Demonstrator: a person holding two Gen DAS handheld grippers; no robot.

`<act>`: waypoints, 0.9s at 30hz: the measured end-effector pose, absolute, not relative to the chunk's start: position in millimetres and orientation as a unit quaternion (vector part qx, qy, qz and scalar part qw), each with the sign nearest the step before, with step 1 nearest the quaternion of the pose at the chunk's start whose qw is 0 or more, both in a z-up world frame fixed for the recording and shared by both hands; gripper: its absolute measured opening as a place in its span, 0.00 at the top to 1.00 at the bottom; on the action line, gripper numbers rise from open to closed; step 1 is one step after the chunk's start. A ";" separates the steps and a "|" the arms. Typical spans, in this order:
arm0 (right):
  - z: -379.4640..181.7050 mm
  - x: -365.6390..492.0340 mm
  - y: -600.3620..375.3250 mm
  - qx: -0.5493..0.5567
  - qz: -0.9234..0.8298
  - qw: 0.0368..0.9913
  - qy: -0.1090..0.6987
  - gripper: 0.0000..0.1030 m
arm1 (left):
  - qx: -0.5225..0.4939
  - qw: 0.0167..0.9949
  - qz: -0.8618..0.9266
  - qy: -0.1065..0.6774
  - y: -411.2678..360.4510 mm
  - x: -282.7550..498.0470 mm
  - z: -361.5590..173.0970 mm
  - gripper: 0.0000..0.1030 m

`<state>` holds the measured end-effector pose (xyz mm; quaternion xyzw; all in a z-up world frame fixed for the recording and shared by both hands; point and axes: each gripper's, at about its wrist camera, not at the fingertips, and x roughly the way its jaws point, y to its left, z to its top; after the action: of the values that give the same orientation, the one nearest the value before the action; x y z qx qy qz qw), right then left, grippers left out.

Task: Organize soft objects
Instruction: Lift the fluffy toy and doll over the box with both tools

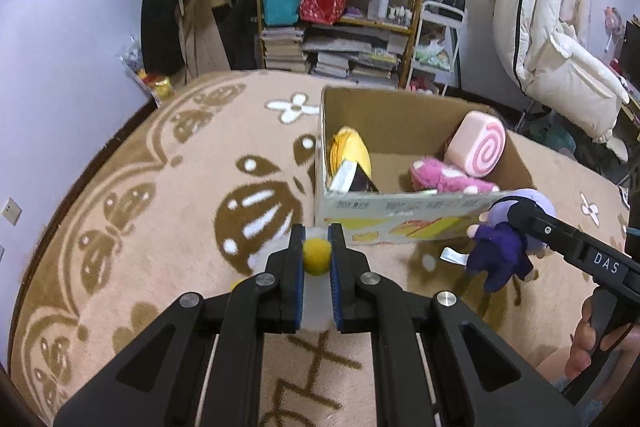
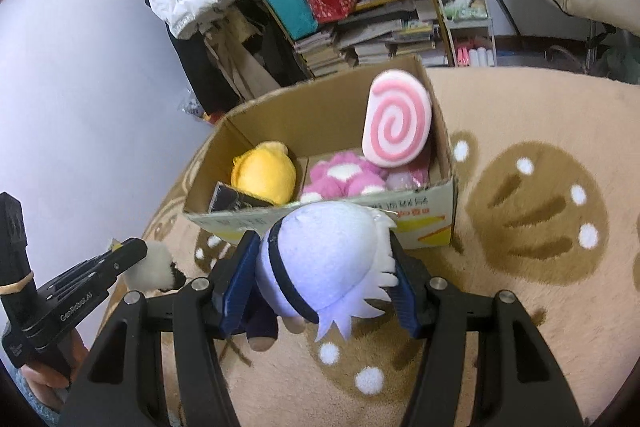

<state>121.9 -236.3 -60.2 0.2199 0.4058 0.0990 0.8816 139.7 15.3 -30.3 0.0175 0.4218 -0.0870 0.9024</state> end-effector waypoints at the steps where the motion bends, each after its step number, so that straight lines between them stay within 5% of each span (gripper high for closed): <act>1: -56.4 120.5 -237.7 0.220 0.099 0.884 0.400 0.38 | 0.018 0.905 -0.085 0.416 15.3 137.8 -25.6 0.90; 27: 9.4 157.8 -246.2 0.195 0.106 0.918 0.330 0.38 | 0.005 0.952 -0.097 0.289 -15.2 179.4 101.3 0.90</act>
<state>157.8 -246.2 9.4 0.1951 0.3298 0.1055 0.9176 179.4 -15.2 101.3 0.0054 0.2893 -0.0975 0.9523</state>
